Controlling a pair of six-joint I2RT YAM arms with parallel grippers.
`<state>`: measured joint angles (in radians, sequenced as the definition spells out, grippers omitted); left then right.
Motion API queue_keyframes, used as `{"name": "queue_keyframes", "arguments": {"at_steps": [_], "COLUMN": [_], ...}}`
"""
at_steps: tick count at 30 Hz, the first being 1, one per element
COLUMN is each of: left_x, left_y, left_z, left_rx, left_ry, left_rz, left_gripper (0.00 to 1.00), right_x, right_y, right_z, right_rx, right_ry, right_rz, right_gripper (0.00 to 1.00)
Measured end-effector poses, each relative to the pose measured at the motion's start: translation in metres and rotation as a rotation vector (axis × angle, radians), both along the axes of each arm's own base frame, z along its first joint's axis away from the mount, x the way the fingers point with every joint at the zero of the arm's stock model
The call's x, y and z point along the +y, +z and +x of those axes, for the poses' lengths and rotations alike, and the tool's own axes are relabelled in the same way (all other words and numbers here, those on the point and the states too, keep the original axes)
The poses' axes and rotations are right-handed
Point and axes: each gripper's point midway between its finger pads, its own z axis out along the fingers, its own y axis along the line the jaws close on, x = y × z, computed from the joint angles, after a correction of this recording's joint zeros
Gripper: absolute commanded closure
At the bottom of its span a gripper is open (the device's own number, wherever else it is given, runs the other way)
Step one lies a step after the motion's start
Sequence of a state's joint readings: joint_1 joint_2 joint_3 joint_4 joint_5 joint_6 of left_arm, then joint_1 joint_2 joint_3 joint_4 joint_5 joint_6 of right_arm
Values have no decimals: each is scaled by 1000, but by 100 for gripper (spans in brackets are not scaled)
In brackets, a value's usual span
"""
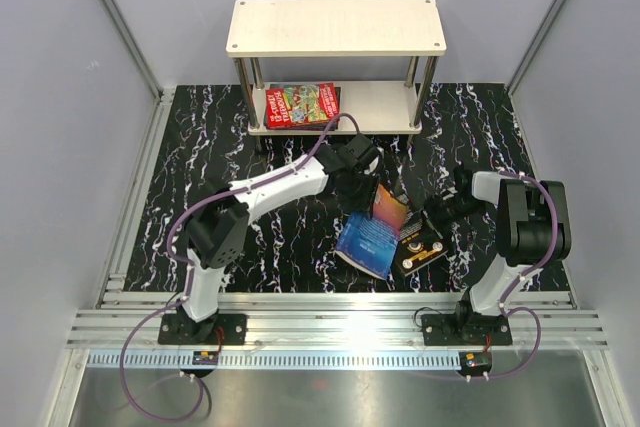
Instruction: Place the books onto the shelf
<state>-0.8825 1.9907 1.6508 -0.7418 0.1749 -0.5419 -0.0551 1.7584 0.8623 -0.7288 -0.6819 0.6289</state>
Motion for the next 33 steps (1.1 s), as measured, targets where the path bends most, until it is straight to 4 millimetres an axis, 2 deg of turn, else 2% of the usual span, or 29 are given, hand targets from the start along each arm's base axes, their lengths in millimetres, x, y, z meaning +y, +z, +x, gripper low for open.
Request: {"name": "queue_keyframes", "arguments": {"at_steps": [2,4,5,11,13,16,17,20,22,25,28,31,33], "left_x": [2,1,1,-1,-1,-2,-1,1,5,3,1,-9,-18], "left_y": [-4,-4,-3,0,4,15,20,45,68,104,141,174,187], "left_z": [-2,-3,-3,-3,0,11,16,41,68,111,148,177,193], "left_rx": [5,1,-1,-6,-28,-120,-163,-330,-477,-693,-891,-1068,-1173], "left_ry": [-3,-10,-12,-19,-16,-10,-4,47,110,199,274,347,385], "left_rz": [16,18,17,13,25,41,44,39,34,0,-48,-116,-152], "left_gripper": [74,96,100,100,100,100,100,100,100,100,100,100,100], "right_x": [0,0,0,-1,-4,-14,-16,-24,-27,-29,-29,-30,-31], "right_y": [0,0,0,2,4,26,43,102,146,188,200,198,194], "right_z": [0,0,0,-1,0,7,16,45,58,53,36,20,14], "right_rx": [-2,-3,-3,-8,-23,-80,-129,-311,-439,-540,-535,-482,-453], "right_ry": [0,-1,-1,1,7,10,8,-8,-24,-41,-48,-45,-43], "right_rz": [1,1,1,-9,-45,-120,-142,-193,-217,-237,-245,-255,-264], "right_gripper": [49,49,49,52,48,43,39,39,39,38,38,39,39]}}
